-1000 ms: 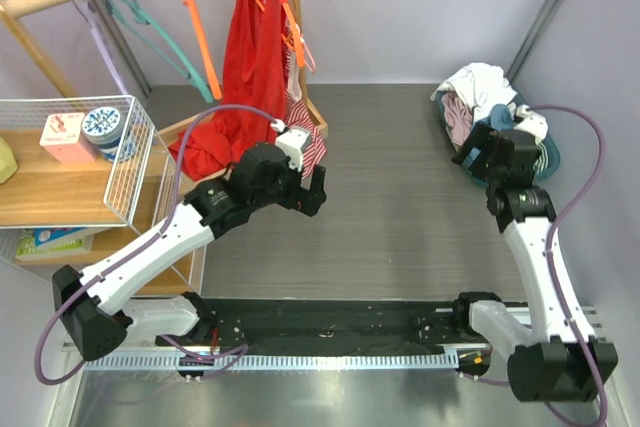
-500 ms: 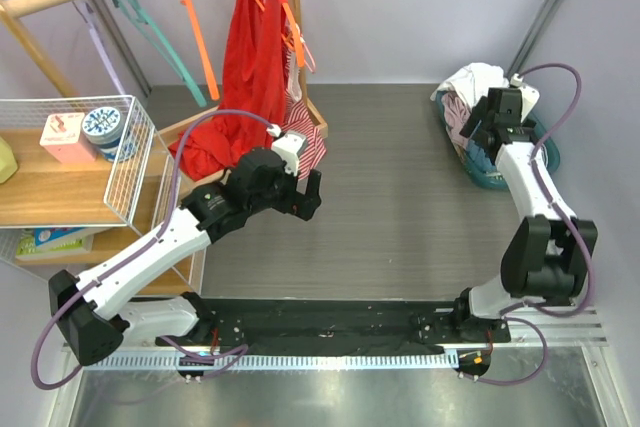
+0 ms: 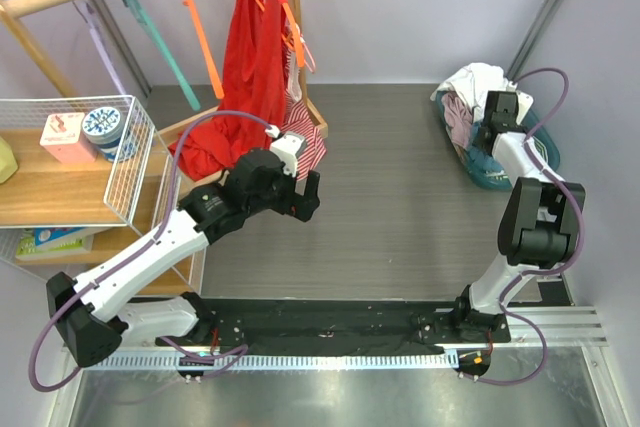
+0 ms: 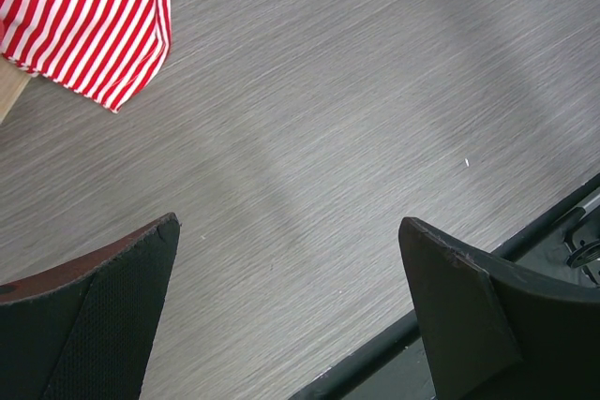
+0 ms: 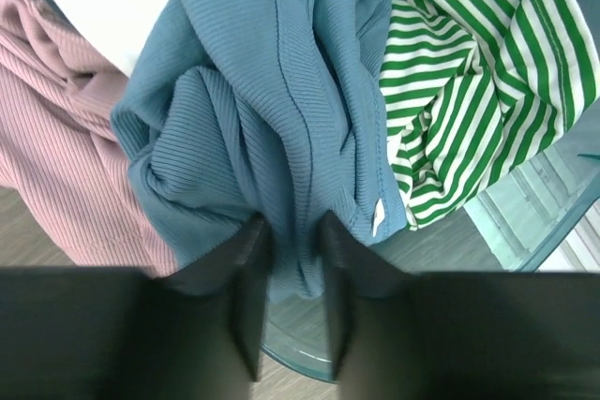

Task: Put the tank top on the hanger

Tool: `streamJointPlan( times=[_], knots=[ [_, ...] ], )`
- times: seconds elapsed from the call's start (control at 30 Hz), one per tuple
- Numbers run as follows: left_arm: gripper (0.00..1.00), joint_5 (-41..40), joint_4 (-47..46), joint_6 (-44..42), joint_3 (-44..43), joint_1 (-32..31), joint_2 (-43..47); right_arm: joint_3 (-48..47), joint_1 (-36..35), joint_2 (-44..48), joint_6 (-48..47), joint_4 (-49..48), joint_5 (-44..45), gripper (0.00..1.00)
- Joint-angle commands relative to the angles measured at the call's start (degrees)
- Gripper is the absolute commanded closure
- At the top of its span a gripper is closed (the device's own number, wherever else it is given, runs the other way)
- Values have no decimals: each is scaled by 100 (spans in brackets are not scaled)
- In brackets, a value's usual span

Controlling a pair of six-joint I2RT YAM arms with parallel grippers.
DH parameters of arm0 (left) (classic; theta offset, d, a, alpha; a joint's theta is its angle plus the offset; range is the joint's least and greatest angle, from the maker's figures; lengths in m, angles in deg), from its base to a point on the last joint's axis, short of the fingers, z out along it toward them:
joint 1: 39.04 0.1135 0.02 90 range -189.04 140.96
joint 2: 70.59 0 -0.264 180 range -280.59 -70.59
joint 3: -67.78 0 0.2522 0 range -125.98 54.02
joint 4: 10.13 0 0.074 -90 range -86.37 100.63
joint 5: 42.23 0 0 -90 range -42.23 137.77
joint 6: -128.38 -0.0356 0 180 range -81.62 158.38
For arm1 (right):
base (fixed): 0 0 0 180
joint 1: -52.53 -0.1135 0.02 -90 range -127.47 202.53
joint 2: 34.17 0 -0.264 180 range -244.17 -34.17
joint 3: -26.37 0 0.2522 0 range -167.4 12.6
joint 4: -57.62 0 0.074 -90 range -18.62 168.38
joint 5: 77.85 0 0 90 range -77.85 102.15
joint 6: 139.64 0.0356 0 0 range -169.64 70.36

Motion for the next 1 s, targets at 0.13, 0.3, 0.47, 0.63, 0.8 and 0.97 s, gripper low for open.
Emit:
streamJointPlan(
  times=[0.13,0.3,0.47,0.63,0.8,0.97],
  knots=[
    [0,-68,-13,-13,-162,3,116,-667,61,337,-126,83,670,99],
    [0,-103,4,-14,-162,12,116,-1500,78,662,-214,549,1136,99],
    [0,-156,22,-14,-179,3,160,-2686,61,900,-399,901,1199,99],
    [0,-287,13,4,-162,3,186,-3488,43,1303,-153,954,585,99],
    [0,-331,127,-5,-241,3,168,-4227,-360,1454,49,849,-549,99],
    [0,-278,-22,-84,-153,3,440,-4676,-1571,1182,-257,910,-429,99]
  ],
)
